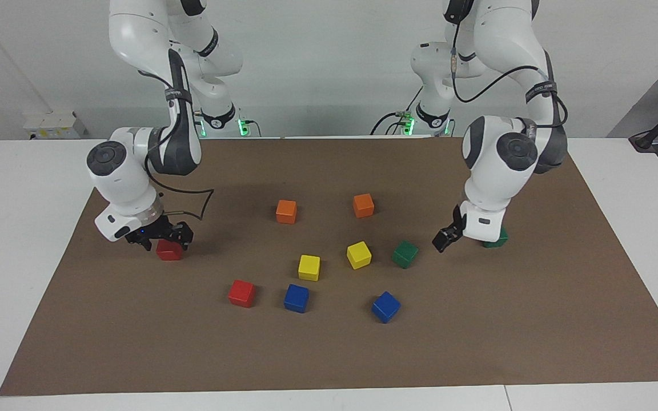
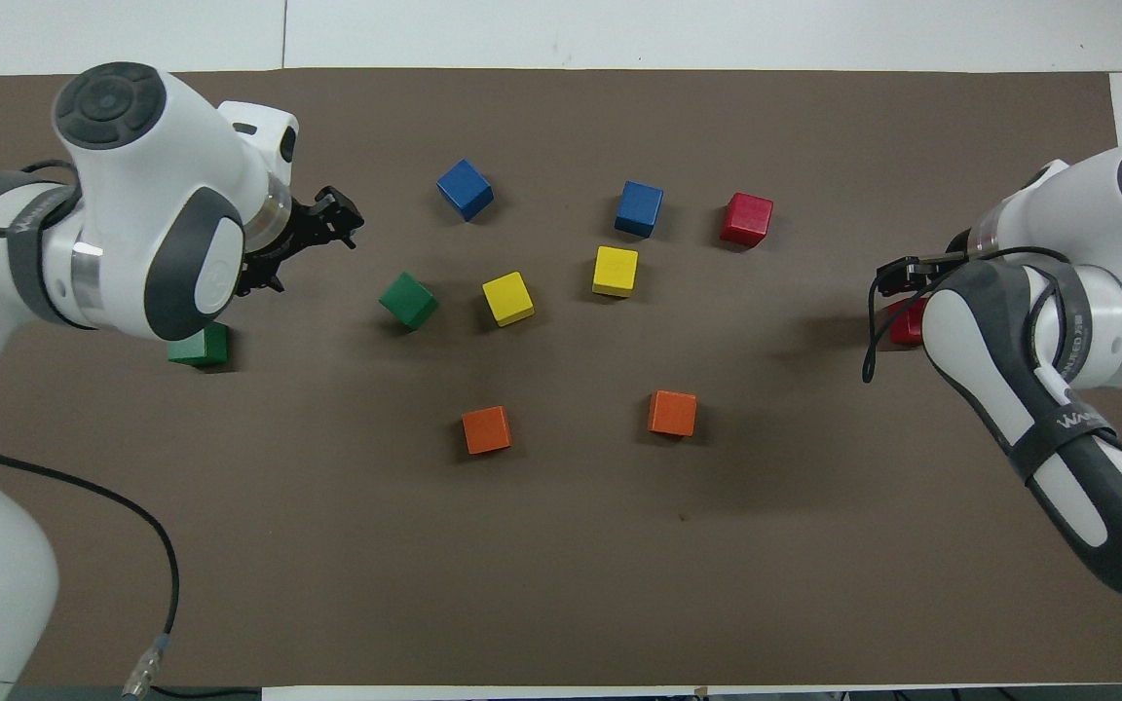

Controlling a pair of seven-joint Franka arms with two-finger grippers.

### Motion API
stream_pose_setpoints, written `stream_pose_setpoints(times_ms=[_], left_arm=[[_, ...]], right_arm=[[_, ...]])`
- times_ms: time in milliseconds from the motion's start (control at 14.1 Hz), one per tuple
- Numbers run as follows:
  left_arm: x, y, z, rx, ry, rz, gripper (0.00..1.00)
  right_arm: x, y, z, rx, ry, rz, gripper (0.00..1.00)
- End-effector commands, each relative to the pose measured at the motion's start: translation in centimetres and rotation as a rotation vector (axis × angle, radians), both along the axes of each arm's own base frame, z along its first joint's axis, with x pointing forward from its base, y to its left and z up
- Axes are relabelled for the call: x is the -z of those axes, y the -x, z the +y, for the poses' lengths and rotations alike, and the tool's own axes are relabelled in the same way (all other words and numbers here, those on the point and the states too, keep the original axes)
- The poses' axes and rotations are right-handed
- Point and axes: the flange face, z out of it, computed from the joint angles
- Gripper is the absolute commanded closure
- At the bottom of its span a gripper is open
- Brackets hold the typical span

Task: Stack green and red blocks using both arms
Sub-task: 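Reach the left gripper to the other green while the right gripper reaches red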

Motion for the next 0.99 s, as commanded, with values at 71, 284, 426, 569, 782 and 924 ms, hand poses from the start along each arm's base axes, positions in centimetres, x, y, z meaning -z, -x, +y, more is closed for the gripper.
stream_pose_setpoints(times_ms=[71,284,426,569,782,924], left_arm=[[4.7,0.1,-4.2,-0.121,-0.085,-0.075,0.0],[6.9,1.6,-5.2,-0.111,-0.079,-0.084,0.0],[8.0,2.4,-5.5,-0.123,-0.081,-0.077,0.0],[9.4,4.1,-6.0,-0.102,-0.072,-0.088,0.0],[10.2,5.2,-6.4,-0.102,-0.066,-0.093,0.0],[10.4,5.2,-6.4,-0.141,-0.066,-0.093,0.09]], right_arm=[[-3.7,-3.0,5.9,0.081,0.022,-0.038,0.0],[-2.5,-5.6,11.5,0.256,0.001,-0.059,0.0],[0.2,-7.6,13.9,0.312,0.011,-0.058,0.0],[1.5,-9.0,16.6,0.32,0.011,-0.069,0.0],[3.5,-10.1,18.5,0.319,0.013,-0.085,0.0],[4.3,-10.3,18.6,0.312,0.019,-0.094,0.0]])
